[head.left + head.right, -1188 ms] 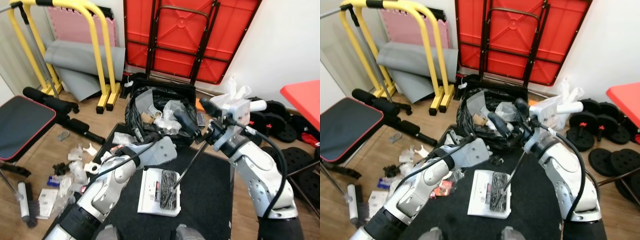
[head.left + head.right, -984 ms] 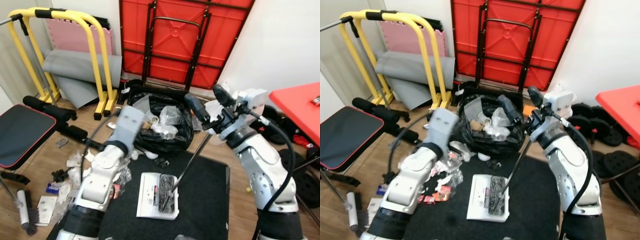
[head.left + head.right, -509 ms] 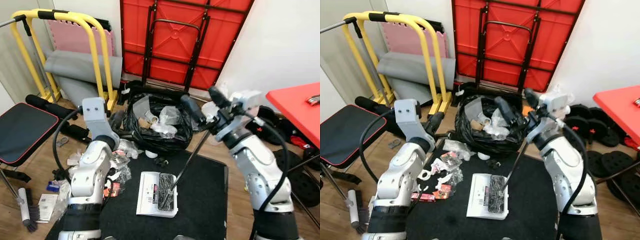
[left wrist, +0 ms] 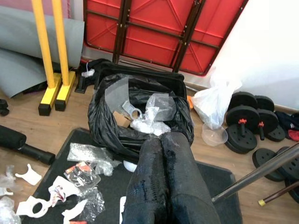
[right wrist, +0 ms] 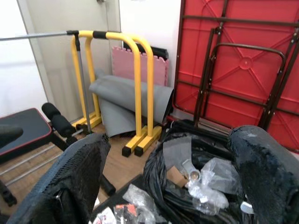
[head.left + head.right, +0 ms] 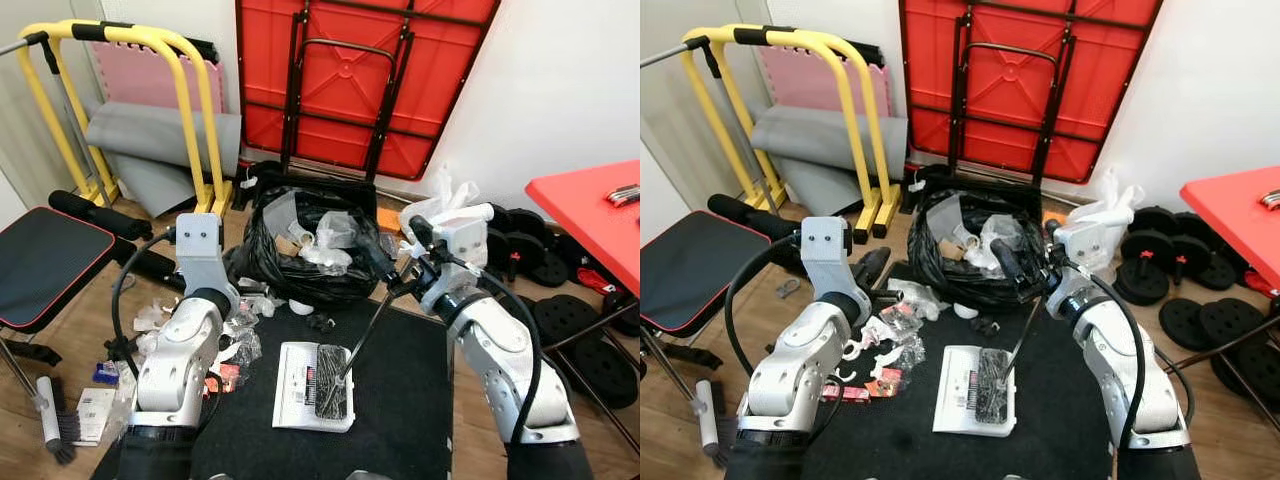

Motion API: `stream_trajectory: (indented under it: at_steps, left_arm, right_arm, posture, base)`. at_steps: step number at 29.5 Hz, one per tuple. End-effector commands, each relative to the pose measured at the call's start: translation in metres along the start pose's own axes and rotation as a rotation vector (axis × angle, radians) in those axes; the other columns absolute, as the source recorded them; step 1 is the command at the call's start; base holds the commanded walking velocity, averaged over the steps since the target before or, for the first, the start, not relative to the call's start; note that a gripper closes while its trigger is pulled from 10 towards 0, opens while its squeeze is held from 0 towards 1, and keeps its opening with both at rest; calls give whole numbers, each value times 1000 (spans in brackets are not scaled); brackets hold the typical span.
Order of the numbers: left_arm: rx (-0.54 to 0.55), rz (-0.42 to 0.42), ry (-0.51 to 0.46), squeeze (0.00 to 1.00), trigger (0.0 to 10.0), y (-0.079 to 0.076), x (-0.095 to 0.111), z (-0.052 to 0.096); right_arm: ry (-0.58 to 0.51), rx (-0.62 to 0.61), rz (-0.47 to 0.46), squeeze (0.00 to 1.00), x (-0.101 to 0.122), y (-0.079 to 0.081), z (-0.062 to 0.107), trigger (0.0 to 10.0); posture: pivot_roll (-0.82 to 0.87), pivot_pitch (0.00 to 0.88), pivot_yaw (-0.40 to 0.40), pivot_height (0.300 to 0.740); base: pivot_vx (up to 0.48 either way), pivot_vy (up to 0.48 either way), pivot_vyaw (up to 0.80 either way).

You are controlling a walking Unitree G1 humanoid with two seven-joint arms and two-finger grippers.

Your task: Sweep floor

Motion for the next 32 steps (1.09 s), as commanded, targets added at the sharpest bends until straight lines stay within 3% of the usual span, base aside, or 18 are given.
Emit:
stream_trajectory:
  at_steps: [1,5,7,10,16,19,23,26,32]
  left_arm:
    - [-82,2,-1,0,10000,-9,0,-2]
    - [-60,-3,-11,0,10000,-5,2,-2]
    - [-59,-101,-25,0,10000,-5,7,-3]
    - [-66,-138,-25,0,10000,-7,8,-2]
    - [-100,-134,-23,0,10000,-12,10,0]
    - [-154,-145,-8,0,10000,-20,1,9]
    - [-152,-149,5,0,10000,-19,-5,15]
    - [-148,-148,1,0,10000,-17,-7,18]
    - [-138,-164,-27,0,10000,-16,-5,20]
  right_arm:
    - [28,-26,-6,0,-6,-3,0,10000]
    - [26,-16,-7,0,-5,-1,-1,10000]
    - [91,-12,3,0,-11,1,1,10000]
    - [139,-21,19,0,-16,-1,3,10000]
    - [181,29,48,0,-22,4,5,10000]
    - [187,74,29,0,-27,11,10,10000]
    - [185,67,45,0,-32,11,12,10000]
    - [185,68,145,0,-33,8,13,10000]
    - [163,82,116,0,-30,10,13,10000]
  posture:
    - [-171,58,-126,740]
    - [-170,58,-125,740]
    - [-165,61,-125,740]
    - [-166,62,-125,740]
    - [-169,65,-125,740]
    - [-161,71,-119,740]
    - [-160,69,-121,740]
    - [-162,68,-122,740]
    - [-158,60,-127,740]
  base:
    - [0,0,0]
    - [0,0,0]
    - [0,0,0]
    - [0,0,0]
    - [0,0,0]
    - [0,0,800]
    - [0,0,800]
    - [0,0,800]
    - [0,0,800]
Point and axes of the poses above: a point about 5 cm out from each wrist's last joint towards the gripper, its own z axis pointing back from the gripper into the wrist, its own x axis along the axis of the wrist's last joint, y = z × x, the point moved 5 cm from there along -z, pointing out of the wrist towards the gripper, and after that the axes turned 3 degrees about -z, right-handed, at the moved point
